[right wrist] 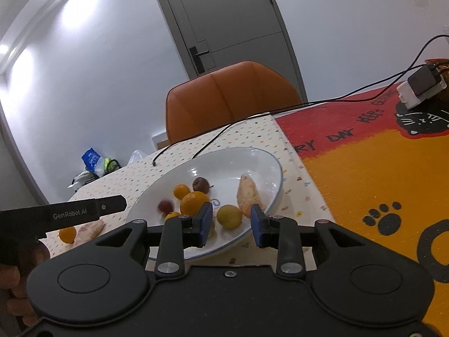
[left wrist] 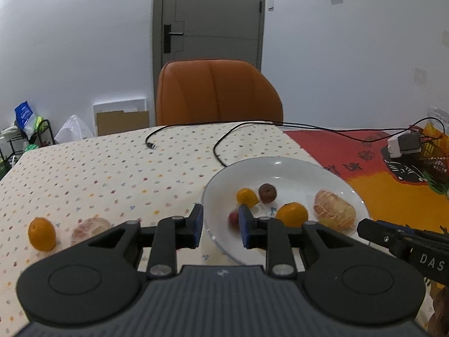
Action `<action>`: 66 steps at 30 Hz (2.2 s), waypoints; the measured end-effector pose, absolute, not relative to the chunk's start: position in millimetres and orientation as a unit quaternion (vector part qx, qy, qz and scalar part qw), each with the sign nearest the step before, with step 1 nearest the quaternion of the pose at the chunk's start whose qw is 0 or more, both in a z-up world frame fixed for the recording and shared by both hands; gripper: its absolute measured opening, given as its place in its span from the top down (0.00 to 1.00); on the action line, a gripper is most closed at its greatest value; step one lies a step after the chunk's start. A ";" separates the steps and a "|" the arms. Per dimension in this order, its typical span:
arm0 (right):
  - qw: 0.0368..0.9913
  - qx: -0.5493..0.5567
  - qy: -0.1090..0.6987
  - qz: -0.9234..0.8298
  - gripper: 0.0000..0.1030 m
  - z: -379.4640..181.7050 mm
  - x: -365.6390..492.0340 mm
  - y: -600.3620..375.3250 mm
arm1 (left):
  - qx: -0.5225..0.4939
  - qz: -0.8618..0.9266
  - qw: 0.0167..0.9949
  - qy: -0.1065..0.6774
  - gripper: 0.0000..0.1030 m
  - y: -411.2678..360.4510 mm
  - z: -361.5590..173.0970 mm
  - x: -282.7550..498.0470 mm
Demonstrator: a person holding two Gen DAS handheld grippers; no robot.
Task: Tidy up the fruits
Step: 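Carry both plums over the white plate and open both tools to release them, then move both open tools back toward the remaining orange and peeled pomelo piece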
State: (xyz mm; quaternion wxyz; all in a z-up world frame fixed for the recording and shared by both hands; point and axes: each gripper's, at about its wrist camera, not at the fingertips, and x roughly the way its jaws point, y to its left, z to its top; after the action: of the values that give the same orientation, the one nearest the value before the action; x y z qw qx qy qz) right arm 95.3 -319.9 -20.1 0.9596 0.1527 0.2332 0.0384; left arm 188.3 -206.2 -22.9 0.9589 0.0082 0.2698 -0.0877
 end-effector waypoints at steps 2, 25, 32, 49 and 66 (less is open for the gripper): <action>0.959 0.151 0.235 0.041 0.69 -20.0 95.5 -316.9 | 0.007 -0.082 0.958 0.273 0.74 -201.2 -23.4 187.3; 0.967 0.115 0.226 0.029 0.00 -6.1 93.0 -277.8 | -0.020 0.008 0.965 0.261 0.11 -140.7 -18.0 163.8; 0.966 0.108 0.234 0.040 0.00 -5.3 96.8 -263.8 | -0.034 0.030 0.962 0.268 0.08 -117.3 -19.0 160.3; 0.964 0.090 0.240 0.071 0.00 -1.8 105.2 -226.6 | -0.063 0.052 0.960 0.269 0.08 -68.4 -13.4 146.4; 0.961 0.072 0.248 0.102 0.00 4.1 119.9 -189.6 | -0.079 0.066 0.960 0.260 0.08 -32.0 -13.0 143.6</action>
State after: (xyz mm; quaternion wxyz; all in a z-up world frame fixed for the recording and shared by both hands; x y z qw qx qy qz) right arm 119.9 -189.6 4.1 0.9606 0.0725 0.2480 0.1021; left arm 143.6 -32.0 -13.0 0.9601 -0.0792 0.2600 0.0655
